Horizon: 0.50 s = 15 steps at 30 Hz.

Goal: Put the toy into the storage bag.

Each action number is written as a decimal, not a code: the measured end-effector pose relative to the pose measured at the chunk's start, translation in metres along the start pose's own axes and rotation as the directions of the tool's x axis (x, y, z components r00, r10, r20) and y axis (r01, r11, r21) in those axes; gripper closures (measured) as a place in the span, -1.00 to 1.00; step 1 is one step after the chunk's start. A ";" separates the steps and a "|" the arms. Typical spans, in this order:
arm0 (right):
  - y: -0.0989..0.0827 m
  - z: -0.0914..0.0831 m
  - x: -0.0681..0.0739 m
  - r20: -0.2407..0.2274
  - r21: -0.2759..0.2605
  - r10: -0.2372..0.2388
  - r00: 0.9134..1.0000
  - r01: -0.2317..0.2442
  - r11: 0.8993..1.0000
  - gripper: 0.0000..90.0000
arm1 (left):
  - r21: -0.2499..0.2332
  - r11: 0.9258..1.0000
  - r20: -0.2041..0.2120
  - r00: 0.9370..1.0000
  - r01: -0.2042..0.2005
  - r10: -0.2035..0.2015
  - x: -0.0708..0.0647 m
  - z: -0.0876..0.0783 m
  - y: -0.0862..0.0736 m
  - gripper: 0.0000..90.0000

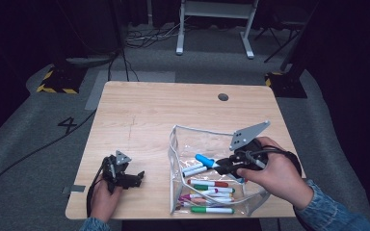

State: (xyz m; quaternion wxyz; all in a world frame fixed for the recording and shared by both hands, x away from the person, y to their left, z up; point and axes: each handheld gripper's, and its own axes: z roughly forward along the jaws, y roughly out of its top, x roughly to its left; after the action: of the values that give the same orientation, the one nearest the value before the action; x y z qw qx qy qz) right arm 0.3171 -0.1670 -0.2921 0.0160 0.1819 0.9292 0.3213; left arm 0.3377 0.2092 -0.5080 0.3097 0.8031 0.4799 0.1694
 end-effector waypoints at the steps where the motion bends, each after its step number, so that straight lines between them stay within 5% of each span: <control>1: 0.001 0.004 0.000 -0.006 0.009 -0.003 1.000 0.003 1.000 0.71 | 0.000 1.000 0.000 1.000 -0.001 0.001 0.000 0.000 0.000 -1.00; 15: -0.002 0.046 -0.001 -0.061 0.139 -0.030 0.998 0.038 0.989 0.71 | 0.000 1.000 0.000 1.000 -0.001 0.001 0.000 0.000 0.000 -1.00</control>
State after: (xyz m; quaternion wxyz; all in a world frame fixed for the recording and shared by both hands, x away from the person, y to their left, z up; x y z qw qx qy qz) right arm 0.3237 -0.1419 -0.3299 -0.0187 0.1571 0.9526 0.2599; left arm 0.3377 0.2092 -0.5080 0.3096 0.8033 0.4797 0.1697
